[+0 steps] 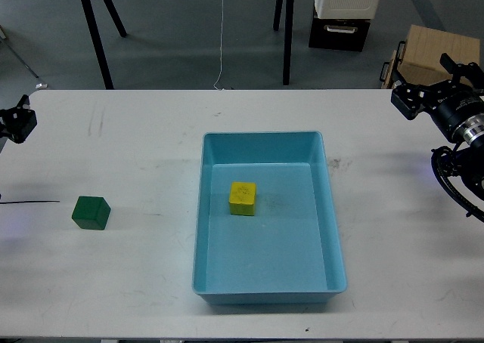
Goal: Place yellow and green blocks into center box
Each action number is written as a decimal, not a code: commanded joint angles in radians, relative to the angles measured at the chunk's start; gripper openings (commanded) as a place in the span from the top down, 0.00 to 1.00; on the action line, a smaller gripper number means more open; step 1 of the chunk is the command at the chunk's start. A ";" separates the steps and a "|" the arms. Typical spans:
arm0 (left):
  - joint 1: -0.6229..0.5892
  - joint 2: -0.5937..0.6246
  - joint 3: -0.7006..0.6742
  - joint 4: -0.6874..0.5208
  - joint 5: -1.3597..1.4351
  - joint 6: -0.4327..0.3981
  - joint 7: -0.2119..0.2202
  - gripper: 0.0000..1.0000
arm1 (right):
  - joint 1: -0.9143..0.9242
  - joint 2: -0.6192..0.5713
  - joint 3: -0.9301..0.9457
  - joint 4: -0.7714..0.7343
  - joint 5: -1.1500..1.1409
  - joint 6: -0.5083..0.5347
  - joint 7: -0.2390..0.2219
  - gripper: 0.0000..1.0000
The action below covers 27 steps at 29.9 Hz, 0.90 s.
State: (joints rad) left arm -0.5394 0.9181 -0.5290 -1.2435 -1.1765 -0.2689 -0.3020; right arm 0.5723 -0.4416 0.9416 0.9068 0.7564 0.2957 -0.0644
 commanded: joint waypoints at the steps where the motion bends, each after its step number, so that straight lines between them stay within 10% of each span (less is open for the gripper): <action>1: 0.032 0.025 0.000 0.094 0.005 -0.081 0.001 0.00 | 0.000 -0.005 -0.001 0.001 -0.029 0.000 0.000 0.01; 10: 0.044 0.174 0.004 0.131 0.540 -0.113 -0.026 0.00 | 0.000 -0.005 0.000 0.004 -0.046 0.002 0.002 0.01; 14: 0.041 0.208 -0.005 0.024 1.017 -0.107 -0.187 0.00 | 0.001 -0.005 -0.001 0.004 -0.054 0.003 0.000 0.01; 23: 0.032 0.332 0.007 -0.318 2.045 0.144 -0.187 0.00 | 0.001 -0.016 0.002 0.006 -0.063 0.005 0.002 0.01; 27: 0.030 0.360 0.017 -0.343 2.226 0.105 -0.187 0.00 | 0.001 -0.014 0.003 0.004 -0.063 0.007 0.002 0.00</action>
State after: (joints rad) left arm -0.5086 1.2525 -0.5198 -1.5592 0.8128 -0.1364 -0.4887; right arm 0.5737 -0.4565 0.9444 0.9127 0.6933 0.3014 -0.0635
